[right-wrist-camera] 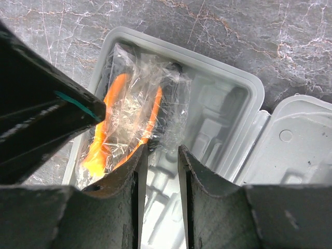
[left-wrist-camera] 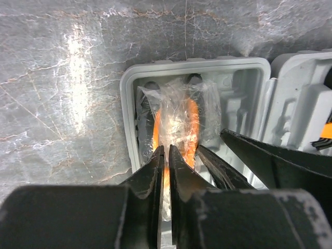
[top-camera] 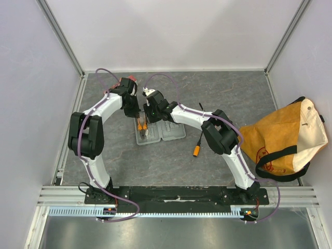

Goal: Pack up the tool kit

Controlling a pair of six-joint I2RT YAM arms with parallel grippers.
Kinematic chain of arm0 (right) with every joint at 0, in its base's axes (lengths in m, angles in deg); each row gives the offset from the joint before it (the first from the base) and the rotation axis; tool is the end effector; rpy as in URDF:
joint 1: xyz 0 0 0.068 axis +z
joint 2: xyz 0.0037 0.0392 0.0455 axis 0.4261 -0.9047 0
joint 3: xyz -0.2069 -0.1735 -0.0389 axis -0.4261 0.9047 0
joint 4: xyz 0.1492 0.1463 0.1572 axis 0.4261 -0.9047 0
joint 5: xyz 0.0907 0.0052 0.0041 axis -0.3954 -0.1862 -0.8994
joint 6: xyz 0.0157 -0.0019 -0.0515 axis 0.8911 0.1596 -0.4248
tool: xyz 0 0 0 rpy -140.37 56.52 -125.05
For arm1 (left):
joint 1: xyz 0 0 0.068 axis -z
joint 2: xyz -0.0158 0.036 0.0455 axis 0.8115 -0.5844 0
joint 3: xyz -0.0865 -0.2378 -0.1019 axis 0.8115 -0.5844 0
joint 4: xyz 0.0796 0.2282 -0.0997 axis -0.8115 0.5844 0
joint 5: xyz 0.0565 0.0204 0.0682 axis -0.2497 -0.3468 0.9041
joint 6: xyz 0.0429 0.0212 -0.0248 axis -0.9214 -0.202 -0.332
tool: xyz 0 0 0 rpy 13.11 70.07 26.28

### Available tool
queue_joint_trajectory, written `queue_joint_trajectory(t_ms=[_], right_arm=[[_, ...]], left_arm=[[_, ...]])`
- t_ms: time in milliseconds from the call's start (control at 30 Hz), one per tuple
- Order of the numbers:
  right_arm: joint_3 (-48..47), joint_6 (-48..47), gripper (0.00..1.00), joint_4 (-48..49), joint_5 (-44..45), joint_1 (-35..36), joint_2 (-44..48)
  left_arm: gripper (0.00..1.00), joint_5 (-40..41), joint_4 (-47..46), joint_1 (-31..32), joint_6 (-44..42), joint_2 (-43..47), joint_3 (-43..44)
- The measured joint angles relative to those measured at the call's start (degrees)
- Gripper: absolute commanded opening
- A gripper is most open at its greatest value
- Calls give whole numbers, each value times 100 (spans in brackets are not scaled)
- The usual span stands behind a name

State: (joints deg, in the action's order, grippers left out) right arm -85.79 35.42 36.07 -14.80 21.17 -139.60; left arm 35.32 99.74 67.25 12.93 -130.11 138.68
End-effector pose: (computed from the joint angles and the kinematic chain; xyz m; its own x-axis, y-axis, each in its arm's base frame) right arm 0.3557 0.3743 0.1703 -0.6900 -0.2507 -0.6790 -0.5384 0.8048 0.2500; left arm 0.3771 -0.0896 0.2014 -0.9122 -0.2189 -0.3464 -0.1457 0.9634 -0.2250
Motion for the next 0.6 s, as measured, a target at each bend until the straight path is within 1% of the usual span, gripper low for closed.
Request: queue_joint_trajectory(t_ms=[67,233,267,333,400,500,600], right_arm=[[0,0,37,0,0,0,0],[0,0,37,0,0,0,0],[0,0,38,0,-2,0,0],[0,0,38,0,-2,0,0],[0,-2,38,-2,-4,0,0],[0,0,38,-2,-7,0,0],[0,0,38,0,-33,0,-4]], left_arm=[[15,79,0,-2,35,122,0],[33,245,42,-2,103,188,20],[34,282,74,0,111,179,20],[34,361,120,0,133,155,20],[31,378,146,0,140,101,20],[26,367,140,11,151,-2,13],[17,328,122,26,162,-98,-37]])
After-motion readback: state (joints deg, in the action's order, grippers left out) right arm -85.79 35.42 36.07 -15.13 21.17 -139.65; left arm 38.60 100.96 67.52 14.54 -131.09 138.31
